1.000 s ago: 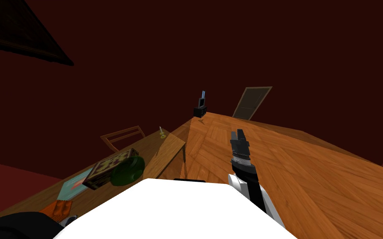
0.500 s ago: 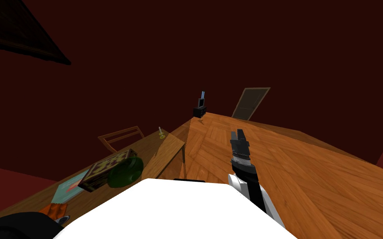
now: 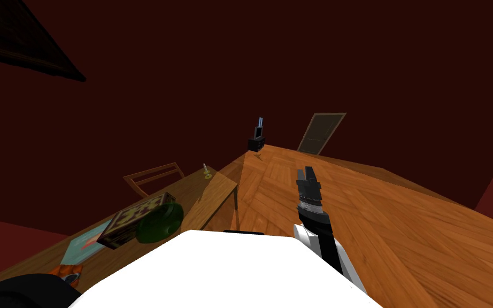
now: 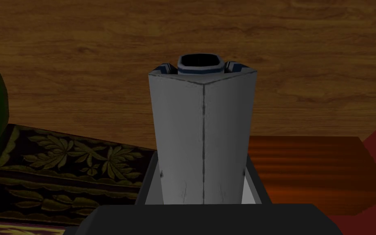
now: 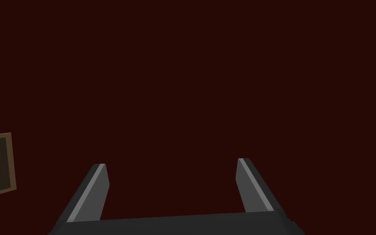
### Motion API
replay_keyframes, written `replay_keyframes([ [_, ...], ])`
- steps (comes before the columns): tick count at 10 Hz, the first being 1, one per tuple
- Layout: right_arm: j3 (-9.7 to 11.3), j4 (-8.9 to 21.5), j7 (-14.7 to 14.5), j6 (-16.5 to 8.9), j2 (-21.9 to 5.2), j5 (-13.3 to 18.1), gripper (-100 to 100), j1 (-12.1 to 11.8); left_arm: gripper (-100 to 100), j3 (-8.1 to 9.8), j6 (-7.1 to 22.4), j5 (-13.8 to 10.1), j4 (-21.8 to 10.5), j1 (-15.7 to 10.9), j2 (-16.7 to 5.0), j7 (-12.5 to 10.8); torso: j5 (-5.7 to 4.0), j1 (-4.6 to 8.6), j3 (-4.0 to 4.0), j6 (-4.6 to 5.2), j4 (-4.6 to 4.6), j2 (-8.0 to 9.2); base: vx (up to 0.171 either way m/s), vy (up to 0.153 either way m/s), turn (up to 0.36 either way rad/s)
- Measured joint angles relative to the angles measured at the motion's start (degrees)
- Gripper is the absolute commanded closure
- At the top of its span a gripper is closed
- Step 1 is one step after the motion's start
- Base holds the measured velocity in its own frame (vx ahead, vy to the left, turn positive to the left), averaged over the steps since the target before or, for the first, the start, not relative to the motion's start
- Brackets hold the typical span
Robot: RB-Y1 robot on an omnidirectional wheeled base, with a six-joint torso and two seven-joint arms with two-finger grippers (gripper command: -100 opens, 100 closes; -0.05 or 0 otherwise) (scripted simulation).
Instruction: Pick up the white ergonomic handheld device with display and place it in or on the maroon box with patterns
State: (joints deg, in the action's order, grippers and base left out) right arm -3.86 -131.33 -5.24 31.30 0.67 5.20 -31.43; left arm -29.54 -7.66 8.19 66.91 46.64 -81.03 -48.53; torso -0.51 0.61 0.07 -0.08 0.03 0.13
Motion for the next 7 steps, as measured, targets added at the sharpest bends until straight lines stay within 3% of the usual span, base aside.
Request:
replay_keyframes([
  [7, 0.0, 0.0, 0.0, 0.0, 0.0, 0.0, 0, 0.0, 100, 0.45, -2.1, -1.7, 1.3, 3.2, -9.5, -7.9, -0.15, 0.16, 0.00, 0.02, 0.00, -0.01, -0.010, 0.005, -0.043],
])
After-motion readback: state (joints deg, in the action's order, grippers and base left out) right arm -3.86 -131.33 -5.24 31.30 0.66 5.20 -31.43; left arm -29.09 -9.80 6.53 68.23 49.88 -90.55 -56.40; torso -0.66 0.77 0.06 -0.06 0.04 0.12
